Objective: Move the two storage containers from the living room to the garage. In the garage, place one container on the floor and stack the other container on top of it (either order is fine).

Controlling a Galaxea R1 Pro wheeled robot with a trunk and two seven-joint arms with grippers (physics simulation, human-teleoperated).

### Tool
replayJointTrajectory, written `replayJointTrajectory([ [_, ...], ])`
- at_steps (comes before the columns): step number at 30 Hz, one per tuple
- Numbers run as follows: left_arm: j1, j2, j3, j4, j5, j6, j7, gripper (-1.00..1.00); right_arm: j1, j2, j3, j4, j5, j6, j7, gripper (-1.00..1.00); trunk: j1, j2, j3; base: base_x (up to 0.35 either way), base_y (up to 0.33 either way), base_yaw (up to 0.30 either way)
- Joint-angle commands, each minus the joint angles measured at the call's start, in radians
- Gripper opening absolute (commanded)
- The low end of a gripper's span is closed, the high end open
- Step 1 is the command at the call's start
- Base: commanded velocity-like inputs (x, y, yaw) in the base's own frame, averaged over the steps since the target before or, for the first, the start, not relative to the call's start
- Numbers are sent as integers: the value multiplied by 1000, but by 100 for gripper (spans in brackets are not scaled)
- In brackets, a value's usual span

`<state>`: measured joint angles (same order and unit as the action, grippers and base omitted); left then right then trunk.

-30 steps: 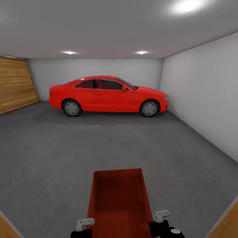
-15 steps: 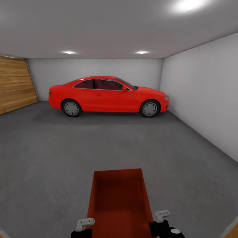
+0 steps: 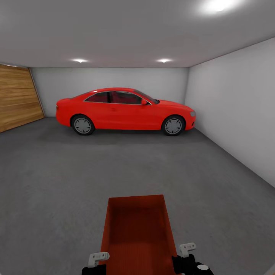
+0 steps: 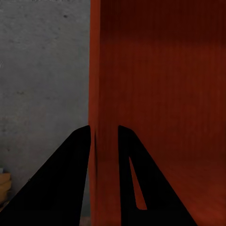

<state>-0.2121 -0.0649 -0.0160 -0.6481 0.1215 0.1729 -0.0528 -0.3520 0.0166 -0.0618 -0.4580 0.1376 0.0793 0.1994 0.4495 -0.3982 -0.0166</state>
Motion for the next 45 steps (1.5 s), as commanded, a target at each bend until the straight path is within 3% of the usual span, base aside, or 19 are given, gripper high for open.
replayJointTrajectory([
  [1, 0, 53, -7, -3, 4, -50, 4, -100, -1, 0, -10, 1, 8, 7, 24, -100, 1, -2, -2, 0, 123, 0],
  [22, 0, 53, -7, -3, 4, -50, 4, -100, -1, 0, -10, 1, 8, 7, 25, -100, 1, -2, -2, 3, 10, 0],
  [33, 0, 53, -7, -3, 4, -50, 4, -100, -1, 0, -10, 1, 8, 7, 25, -100, 1, -2, -2, 245, 0, 0],
  [45, 0, 52, -7, -3, 4, -50, 4, -100, -1, 0, -10, 1, 9, 7, 25, -100, 1, -2, -2, 19, -4, 0],
])
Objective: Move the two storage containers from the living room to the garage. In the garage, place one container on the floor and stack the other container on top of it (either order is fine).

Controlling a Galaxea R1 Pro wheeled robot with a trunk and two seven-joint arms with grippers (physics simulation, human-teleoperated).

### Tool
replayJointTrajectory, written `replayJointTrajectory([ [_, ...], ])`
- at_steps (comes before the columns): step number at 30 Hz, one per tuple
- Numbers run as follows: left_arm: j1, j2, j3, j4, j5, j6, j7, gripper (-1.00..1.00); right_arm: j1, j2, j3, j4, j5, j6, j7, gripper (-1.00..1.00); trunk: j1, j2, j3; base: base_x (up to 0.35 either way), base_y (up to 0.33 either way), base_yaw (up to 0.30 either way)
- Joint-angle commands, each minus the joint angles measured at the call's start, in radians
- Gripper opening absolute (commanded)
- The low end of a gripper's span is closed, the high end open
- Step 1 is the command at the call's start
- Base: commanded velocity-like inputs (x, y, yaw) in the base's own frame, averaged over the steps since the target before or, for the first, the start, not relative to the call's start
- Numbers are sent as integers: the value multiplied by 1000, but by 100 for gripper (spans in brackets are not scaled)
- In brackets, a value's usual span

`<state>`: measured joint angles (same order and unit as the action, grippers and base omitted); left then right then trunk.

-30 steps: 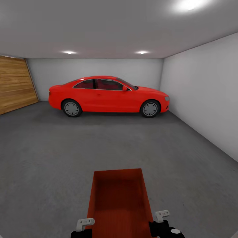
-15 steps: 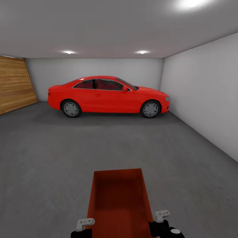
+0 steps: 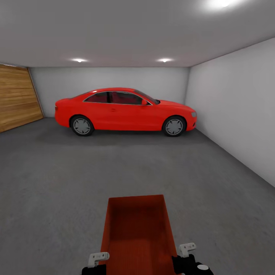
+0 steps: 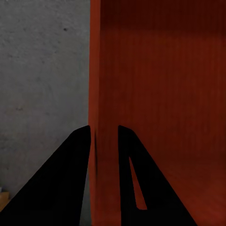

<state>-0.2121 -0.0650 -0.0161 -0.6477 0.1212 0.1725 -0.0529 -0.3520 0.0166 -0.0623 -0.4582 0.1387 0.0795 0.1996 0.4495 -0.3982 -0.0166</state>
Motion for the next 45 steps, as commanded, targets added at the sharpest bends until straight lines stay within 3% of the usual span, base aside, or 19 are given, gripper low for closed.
replayJointTrajectory([
  [1, 0, 51, -7, -3, 5, -49, 4, -100, -1, 0, -10, 1, 8, 6, 24, -100, 1, -2, -2, 0, -83, 0],
  [45, 0, 51, -7, -3, 5, -50, 4, -100, -1, 0, -10, 1, 9, 6, 24, -100, 1, -2, -2, 0, 10, 0],
])
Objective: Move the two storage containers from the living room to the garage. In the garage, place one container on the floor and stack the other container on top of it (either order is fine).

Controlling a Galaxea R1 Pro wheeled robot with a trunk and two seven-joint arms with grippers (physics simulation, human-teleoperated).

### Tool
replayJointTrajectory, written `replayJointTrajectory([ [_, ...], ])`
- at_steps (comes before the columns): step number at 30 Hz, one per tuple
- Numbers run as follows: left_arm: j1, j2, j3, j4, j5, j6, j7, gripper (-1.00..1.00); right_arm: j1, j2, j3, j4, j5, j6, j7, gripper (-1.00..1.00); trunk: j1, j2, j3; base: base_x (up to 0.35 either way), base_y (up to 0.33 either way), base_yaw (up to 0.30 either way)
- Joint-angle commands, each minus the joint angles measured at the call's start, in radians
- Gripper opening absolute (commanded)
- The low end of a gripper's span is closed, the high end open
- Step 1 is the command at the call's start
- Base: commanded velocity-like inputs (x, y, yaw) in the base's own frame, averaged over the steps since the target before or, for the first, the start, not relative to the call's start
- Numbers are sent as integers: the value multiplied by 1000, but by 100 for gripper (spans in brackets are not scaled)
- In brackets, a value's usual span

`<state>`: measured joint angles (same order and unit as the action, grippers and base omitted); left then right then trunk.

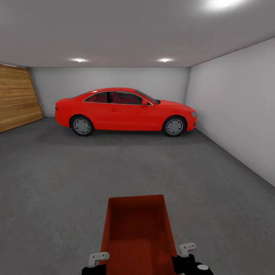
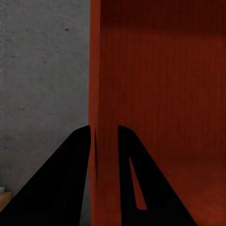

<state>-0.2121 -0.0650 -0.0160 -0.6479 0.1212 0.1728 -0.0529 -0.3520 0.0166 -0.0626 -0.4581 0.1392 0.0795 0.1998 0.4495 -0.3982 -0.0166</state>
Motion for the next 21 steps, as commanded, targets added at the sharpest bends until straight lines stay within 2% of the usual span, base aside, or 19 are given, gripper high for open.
replayJointTrajectory([
  [1, 0, 51, -7, -3, 5, -50, 4, -100, -1, 0, -9, 1, 8, 6, 24, -100, 1, -2, -2, 0, 0, 0],
  [7, 0, 51, -7, -3, 5, -50, 4, -100, -1, 0, -9, 1, 8, 6, 24, -100, 1, -2, -2, 13, 0, 0],
  [16, 0, 51, -7, -3, 5, -50, 4, -100, -1, 0, -9, 1, 8, 6, 24, -100, 1, -2, -2, 145, 0, 0],
  [21, 0, 51, -7, -3, 5, -50, 4, -100, -1, 0, -9, 1, 8, 6, 24, -100, 1, -2, -2, 24, -1, 0],
])
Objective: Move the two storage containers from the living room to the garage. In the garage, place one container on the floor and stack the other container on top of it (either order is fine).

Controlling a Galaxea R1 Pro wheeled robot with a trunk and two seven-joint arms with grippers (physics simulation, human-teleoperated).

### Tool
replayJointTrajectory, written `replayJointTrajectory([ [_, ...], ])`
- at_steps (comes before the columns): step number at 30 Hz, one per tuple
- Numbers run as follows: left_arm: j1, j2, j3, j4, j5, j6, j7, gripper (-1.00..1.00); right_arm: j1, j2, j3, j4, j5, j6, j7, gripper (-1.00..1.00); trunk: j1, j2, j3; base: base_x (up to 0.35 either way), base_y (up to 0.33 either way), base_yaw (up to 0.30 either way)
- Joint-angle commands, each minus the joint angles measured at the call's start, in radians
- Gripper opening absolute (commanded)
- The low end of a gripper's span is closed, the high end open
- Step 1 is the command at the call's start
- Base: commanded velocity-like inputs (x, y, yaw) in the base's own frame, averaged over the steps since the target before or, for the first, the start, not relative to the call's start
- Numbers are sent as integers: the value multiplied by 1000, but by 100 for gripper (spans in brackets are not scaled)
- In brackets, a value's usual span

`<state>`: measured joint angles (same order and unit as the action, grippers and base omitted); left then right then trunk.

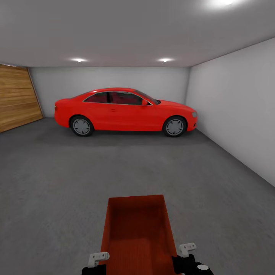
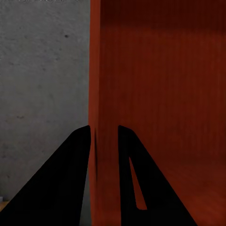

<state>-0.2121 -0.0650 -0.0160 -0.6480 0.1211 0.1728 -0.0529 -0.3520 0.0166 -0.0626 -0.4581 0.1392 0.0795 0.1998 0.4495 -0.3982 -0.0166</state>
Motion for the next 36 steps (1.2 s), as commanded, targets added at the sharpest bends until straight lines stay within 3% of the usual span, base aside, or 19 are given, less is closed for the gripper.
replayJointTrajectory([
  [1, 0, 51, -7, -3, 5, -50, 4, -100, -1, 0, -9, 1, 8, 6, 24, -100, 1, -2, -2, 3, -35, 0],
  [31, 0, 51, -7, -3, 5, -49, 4, -100, -1, 0, -9, 1, 8, 6, 24, -100, 1, -2, -2, 0, -11, 0],
  [32, 0, -5, 4, -1, 4, 0, 4, -100, -1, 7, -7, 1, 12, 5, 2, -100, 1, -2, -2, 0, 0, 0],
  [36, 0, -14, 11, -1, 0, -5, 6, -100, -1, -1, 16, 1, -8, 4, 0, -100, 1, -2, -2, 0, 0, 0],
])
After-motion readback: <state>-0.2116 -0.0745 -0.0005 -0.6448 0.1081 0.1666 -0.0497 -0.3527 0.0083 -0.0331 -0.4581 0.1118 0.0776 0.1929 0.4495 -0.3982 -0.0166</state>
